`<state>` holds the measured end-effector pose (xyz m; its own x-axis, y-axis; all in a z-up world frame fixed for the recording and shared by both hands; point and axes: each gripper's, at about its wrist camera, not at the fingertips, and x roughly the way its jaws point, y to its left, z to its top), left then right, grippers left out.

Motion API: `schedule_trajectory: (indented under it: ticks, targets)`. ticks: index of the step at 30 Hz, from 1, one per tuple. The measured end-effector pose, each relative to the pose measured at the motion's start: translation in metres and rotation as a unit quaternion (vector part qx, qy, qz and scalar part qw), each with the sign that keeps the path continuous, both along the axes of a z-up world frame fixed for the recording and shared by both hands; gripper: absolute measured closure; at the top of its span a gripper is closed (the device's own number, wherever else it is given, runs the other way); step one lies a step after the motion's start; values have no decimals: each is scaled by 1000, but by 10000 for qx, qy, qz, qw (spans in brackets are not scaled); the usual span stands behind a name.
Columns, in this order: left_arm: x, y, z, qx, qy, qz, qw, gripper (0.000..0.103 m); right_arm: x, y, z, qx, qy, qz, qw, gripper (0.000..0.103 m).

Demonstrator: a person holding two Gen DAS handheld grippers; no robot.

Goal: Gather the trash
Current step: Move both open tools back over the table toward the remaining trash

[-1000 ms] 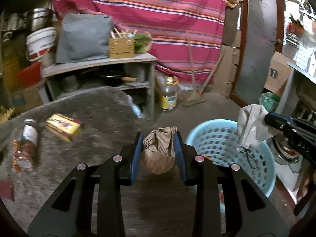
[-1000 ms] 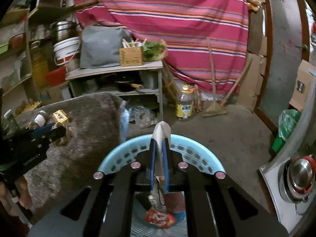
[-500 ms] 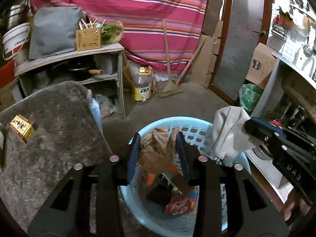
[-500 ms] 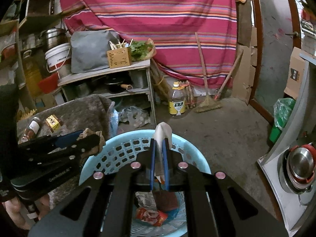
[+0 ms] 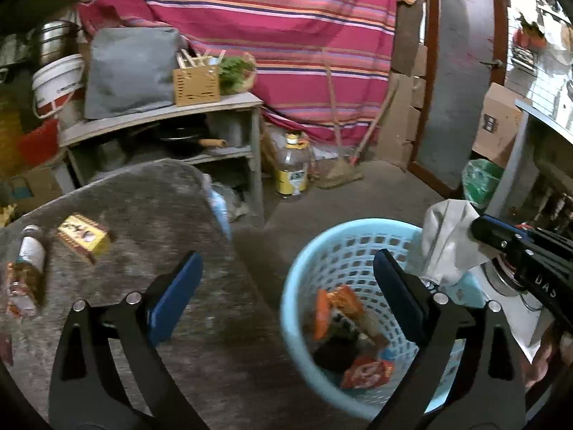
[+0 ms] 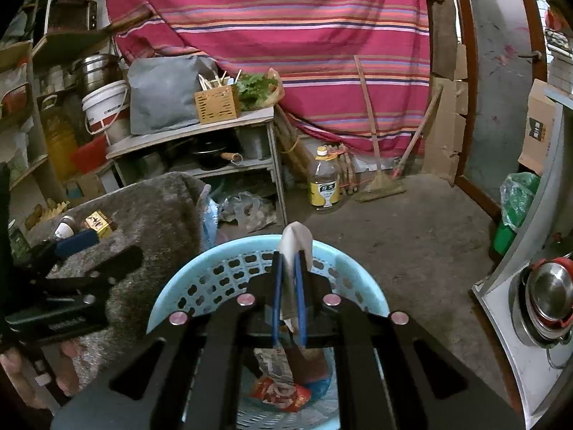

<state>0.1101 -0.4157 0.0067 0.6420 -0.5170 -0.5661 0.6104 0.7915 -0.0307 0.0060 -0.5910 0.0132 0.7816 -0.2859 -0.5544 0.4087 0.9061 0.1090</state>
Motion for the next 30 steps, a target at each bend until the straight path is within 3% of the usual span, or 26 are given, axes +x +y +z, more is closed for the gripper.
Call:
schedule_trajectory:
  ticks: [5,7,8,13,17,30]
  targets:
    - [3,30,10,-107,-147,255,9995,7,13,8,-7,49,231,-1,9997,90]
    - [3,42,14,-116,-213,340,9991,6,19,11,-11,65,362,-87,9993,49]
    - [3,49,16,-102,-269,399,9988,6,21,13,-13,47,379,-166,9991,24]
    - [6,88,22,-76,-406,677,9968,5,32,25,-12,-135,475,-337,9982,23]
    - [14,130,19,-69,-381,960,9946,5,41,45,-4,-335,383,-299,9983,12]
    - [45,271,-6,226,-359,2048,9779,5,99,171,8,-541,0,734,9958,10]
